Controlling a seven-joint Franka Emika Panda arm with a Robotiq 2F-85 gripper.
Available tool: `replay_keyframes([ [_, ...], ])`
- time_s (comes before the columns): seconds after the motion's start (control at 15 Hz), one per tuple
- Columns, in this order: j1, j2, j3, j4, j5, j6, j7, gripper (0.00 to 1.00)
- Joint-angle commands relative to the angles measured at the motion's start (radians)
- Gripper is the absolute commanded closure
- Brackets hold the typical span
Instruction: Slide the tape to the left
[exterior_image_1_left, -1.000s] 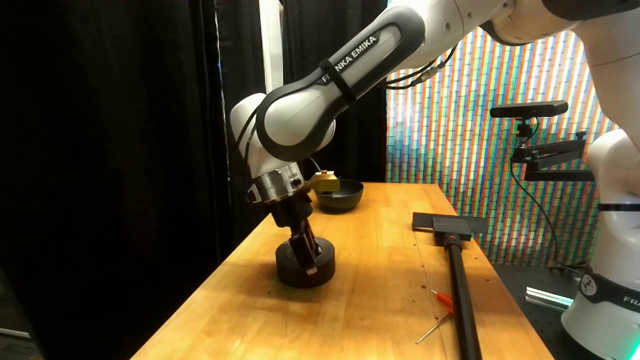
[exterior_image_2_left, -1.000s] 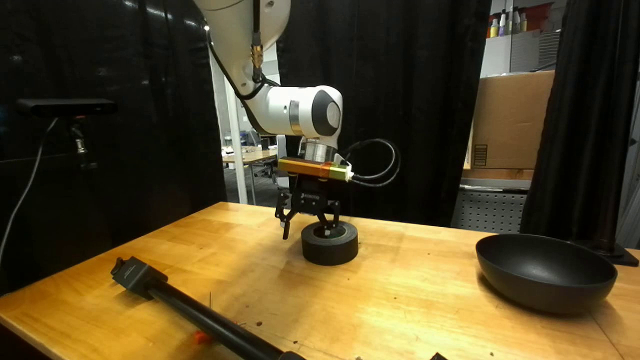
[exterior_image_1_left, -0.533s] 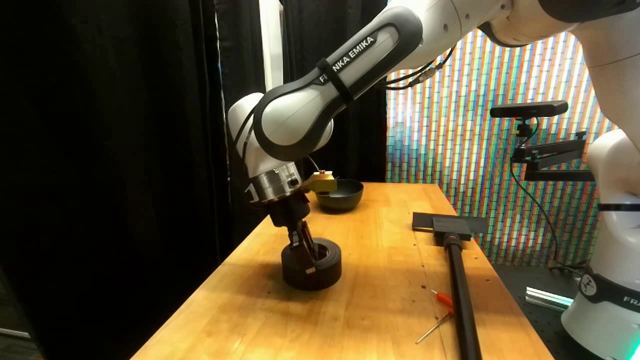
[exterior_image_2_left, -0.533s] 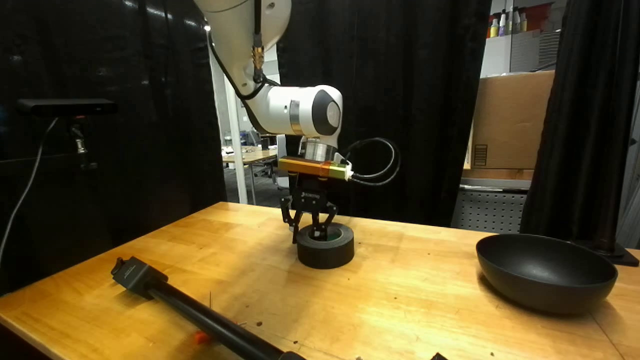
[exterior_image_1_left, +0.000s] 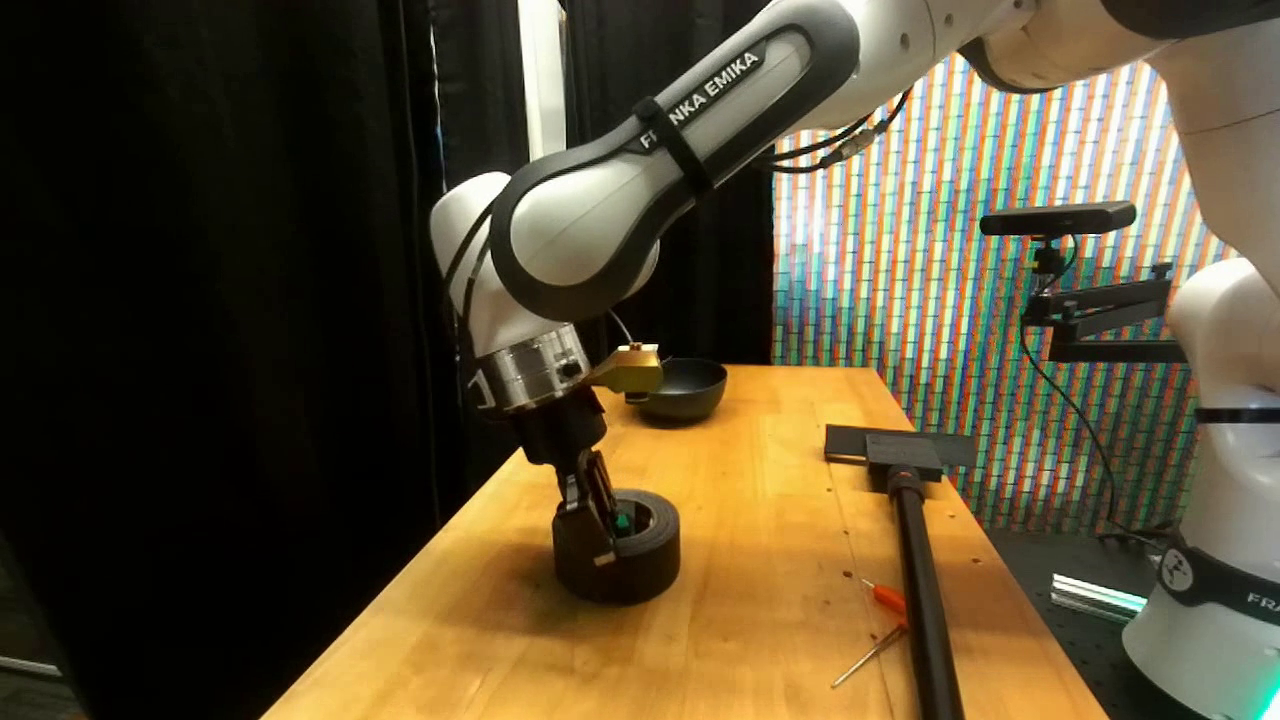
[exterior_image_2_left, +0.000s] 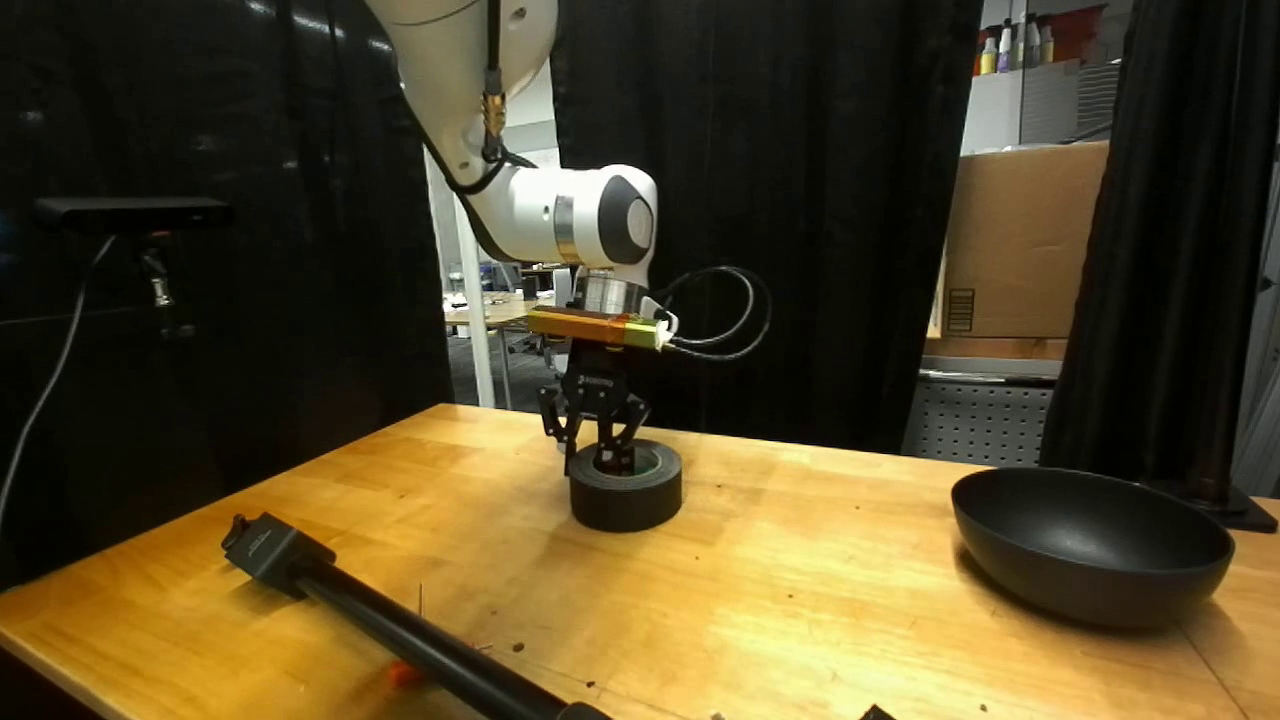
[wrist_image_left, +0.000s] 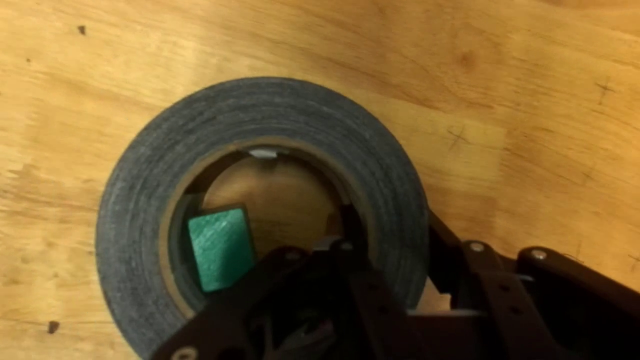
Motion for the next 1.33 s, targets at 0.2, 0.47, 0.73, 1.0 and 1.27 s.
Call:
replay_keyframes([
  [0.2,0.129,0.015,0.047,0.03,-0.016,0.05,0.174,0.92],
  [0.47,0.22,0.043,0.066,0.052,-0.064,0.05,0.258,0.92],
  [0.73,0.297,0.07,0.078,0.082,-0.129,0.037,0.313,0.92],
  [1.0,0.358,0.089,0.092,0.109,-0.191,0.02,0.336,0.92],
  [1.27,0.447,0.226,0.104,0.293,-0.24,-0.055,0.393,0.92],
])
